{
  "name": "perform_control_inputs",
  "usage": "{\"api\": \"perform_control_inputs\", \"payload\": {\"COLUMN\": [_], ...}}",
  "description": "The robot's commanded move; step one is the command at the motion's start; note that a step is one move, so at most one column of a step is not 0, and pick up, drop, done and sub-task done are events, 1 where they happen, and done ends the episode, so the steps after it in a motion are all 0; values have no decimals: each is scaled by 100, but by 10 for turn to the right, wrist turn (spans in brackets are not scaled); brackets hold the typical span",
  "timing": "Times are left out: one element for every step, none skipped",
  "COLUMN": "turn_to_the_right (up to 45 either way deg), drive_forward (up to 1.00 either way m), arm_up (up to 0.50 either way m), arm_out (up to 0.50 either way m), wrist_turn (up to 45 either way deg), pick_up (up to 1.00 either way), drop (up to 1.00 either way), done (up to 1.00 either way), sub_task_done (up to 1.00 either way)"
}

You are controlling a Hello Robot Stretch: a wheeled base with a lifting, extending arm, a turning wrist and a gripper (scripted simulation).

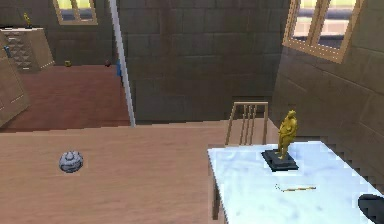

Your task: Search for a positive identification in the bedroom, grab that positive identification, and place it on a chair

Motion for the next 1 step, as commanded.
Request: {"api": "perform_control_inputs", "payload": {"turn_to_the_right": [0], "drive_forward": [0], "arm_up": [50], "arm_out": [0], "wrist_turn": [0], "pick_up": [0], "drop": [0], "done": [0], "sub_task_done": [0]}}
